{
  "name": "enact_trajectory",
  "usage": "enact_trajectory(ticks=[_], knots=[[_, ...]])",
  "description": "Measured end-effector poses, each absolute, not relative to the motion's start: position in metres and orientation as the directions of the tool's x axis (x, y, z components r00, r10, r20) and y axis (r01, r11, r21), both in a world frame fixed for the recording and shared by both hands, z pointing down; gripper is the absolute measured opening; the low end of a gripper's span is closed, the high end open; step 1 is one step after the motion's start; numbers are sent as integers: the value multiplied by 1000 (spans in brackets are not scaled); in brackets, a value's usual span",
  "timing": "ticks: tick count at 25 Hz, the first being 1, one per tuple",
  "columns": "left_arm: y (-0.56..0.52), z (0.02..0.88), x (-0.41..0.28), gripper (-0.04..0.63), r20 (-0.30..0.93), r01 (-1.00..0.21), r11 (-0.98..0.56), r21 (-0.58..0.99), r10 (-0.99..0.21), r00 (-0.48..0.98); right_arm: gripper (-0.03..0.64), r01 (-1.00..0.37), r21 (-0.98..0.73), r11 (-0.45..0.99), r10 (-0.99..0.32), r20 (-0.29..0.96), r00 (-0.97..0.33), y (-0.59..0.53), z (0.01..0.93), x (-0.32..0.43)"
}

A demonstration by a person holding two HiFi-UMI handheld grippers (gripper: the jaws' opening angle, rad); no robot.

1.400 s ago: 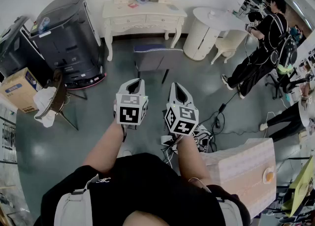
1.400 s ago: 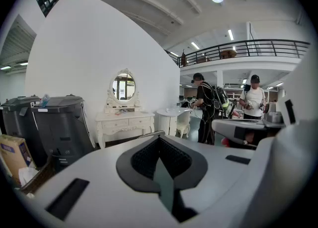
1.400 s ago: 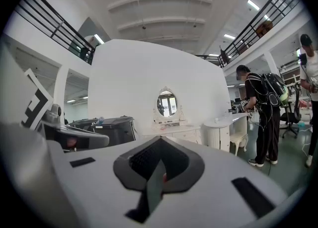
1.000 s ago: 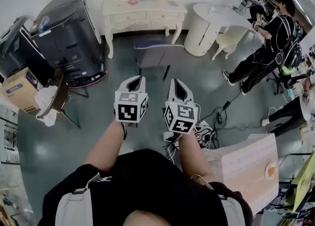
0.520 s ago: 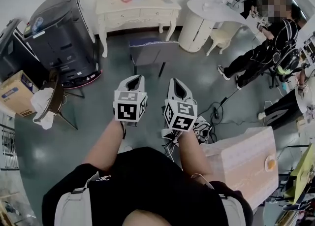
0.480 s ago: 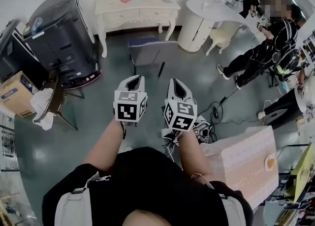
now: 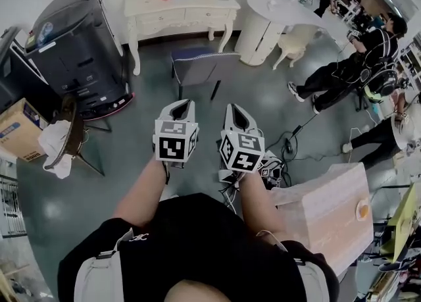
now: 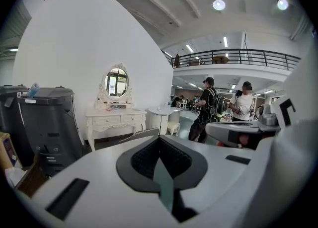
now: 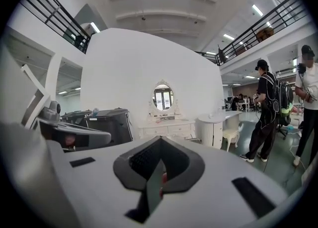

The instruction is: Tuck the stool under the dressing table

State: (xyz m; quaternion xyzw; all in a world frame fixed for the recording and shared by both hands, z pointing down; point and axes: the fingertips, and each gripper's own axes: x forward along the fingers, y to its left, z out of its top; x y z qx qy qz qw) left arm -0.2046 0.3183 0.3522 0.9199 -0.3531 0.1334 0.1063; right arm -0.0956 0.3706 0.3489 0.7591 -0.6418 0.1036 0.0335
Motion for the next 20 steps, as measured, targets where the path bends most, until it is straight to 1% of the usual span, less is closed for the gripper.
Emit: enact_trajectory(ticks=[4,7,11,15,20], knots=[[313,362,-220,6,328,-672,-732,113,-611,720,2,-976,-118,-185,-962,225,155,369,363,-111],[309,380,-228,6,360,-673,-728,131,-598,716,2,-972,-149,-184,-955,261,140,367,380,-121],[303,393,-230,6,385,-680,-719,141,-593,707,2,-973,-149,-176,-952,277,130,358,388,-123],[287,393,-220,6,388,-683,-718,132,-597,702,2,-973,-163,-163,-958,263,117,341,386,-113],[258,394,-189,6,382,-681,-727,89,-606,698,2,-968,-189,-164,-958,265,110,308,395,-81]])
